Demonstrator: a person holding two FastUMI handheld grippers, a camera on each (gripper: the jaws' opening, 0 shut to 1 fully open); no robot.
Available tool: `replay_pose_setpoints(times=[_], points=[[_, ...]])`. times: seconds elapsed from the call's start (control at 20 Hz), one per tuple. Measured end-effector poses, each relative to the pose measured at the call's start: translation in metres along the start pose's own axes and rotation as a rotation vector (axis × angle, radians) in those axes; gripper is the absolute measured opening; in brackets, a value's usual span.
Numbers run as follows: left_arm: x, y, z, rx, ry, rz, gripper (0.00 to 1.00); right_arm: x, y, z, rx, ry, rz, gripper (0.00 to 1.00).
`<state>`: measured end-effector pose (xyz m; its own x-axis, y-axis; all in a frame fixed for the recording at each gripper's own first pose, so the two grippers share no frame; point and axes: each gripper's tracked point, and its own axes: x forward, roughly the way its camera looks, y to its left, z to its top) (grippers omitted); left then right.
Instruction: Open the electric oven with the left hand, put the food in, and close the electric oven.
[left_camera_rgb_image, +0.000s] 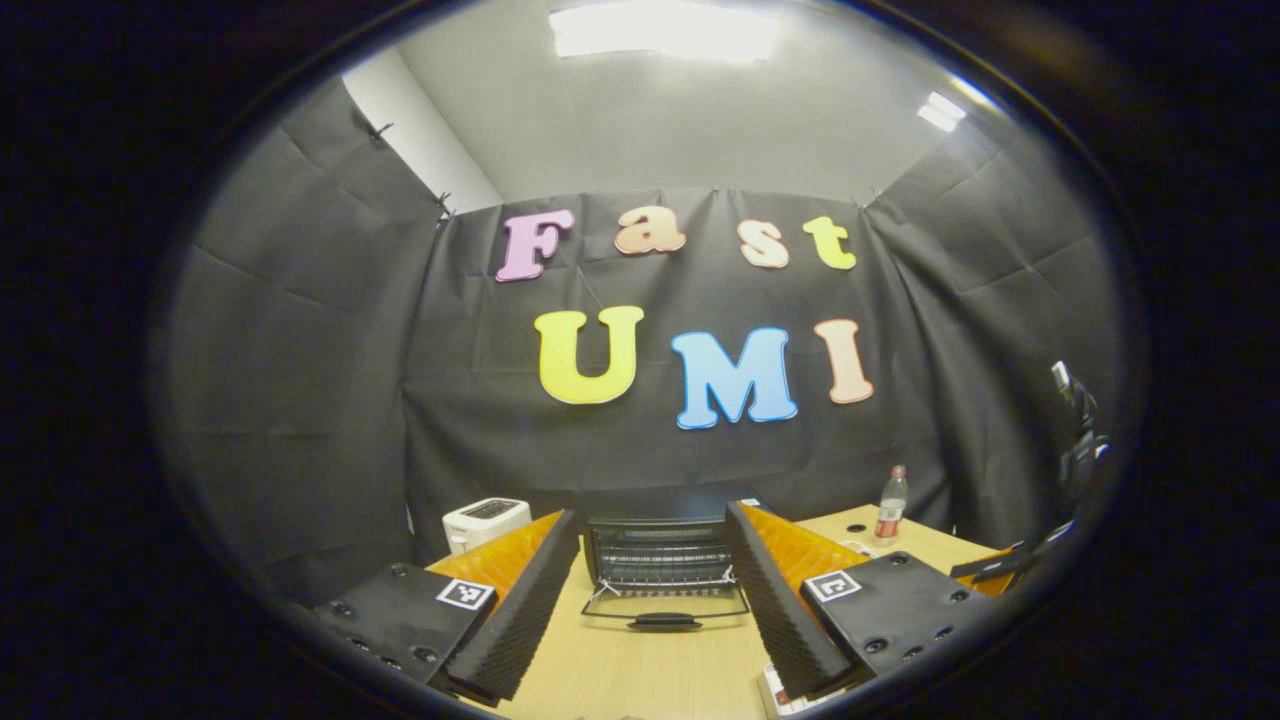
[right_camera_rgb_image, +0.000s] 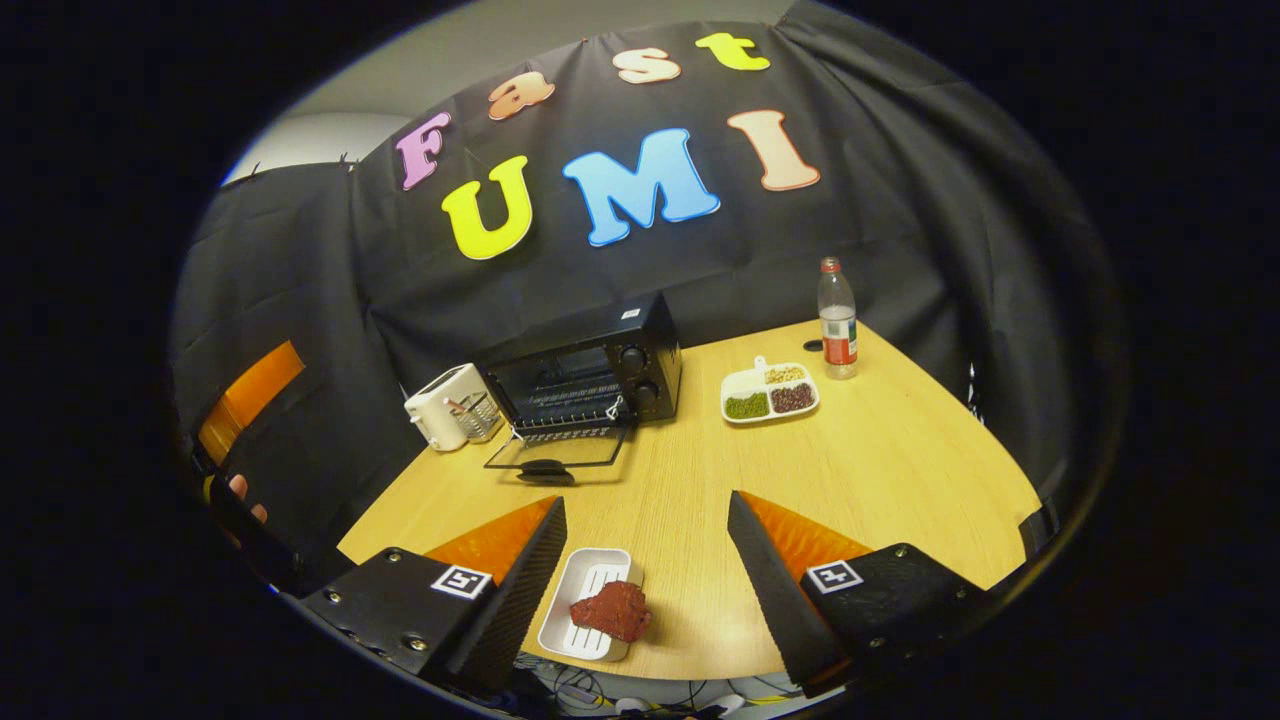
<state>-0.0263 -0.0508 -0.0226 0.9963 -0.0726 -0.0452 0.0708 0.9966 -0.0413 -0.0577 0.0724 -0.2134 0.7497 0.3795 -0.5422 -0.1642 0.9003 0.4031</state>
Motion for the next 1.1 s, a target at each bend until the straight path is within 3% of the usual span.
replay_pose_setpoints(times=[0.1,0.4,0.5,0.6,0.75,0.8,0.9,1.0,1.05,1.1], points=[[-0.003,0.006,0.000,-0.005,0.008,0.002,0.97,0.007,0.005,-0.023,0.023,0.075,0.021,0.99],[-0.005,0.017,0.010,0.004,-0.006,0.012,1.00,0.019,0.006,-0.076,0.075,0.227,0.040,0.98],[-0.007,0.022,0.011,0.002,-0.006,0.024,0.91,0.028,0.003,-0.091,0.109,0.274,0.041,0.98],[-0.009,0.027,0.012,0.006,-0.005,0.042,1.00,0.031,0.006,-0.103,0.167,0.323,0.065,0.77],[-0.010,0.032,0.012,0.020,-0.005,0.069,1.00,0.036,0.011,-0.113,0.219,0.373,0.094,0.77],[-0.011,0.033,0.011,0.022,-0.001,0.077,0.97,0.036,0.010,-0.114,0.220,0.386,0.099,0.58],[-0.010,0.034,0.011,0.020,-0.002,0.093,1.00,0.038,0.018,-0.118,0.247,0.416,0.139,0.34],[-0.008,0.031,0.012,0.024,-0.005,0.102,1.00,0.038,0.021,-0.118,0.266,0.416,0.154,0.35],[-0.007,0.030,0.012,0.027,-0.005,0.106,1.00,0.038,0.025,-0.113,0.281,0.417,0.193,0.19],[-0.006,0.028,0.010,0.028,-0.005,0.109,1.00,0.033,0.024,-0.107,0.271,0.410,0.202,0.11]])
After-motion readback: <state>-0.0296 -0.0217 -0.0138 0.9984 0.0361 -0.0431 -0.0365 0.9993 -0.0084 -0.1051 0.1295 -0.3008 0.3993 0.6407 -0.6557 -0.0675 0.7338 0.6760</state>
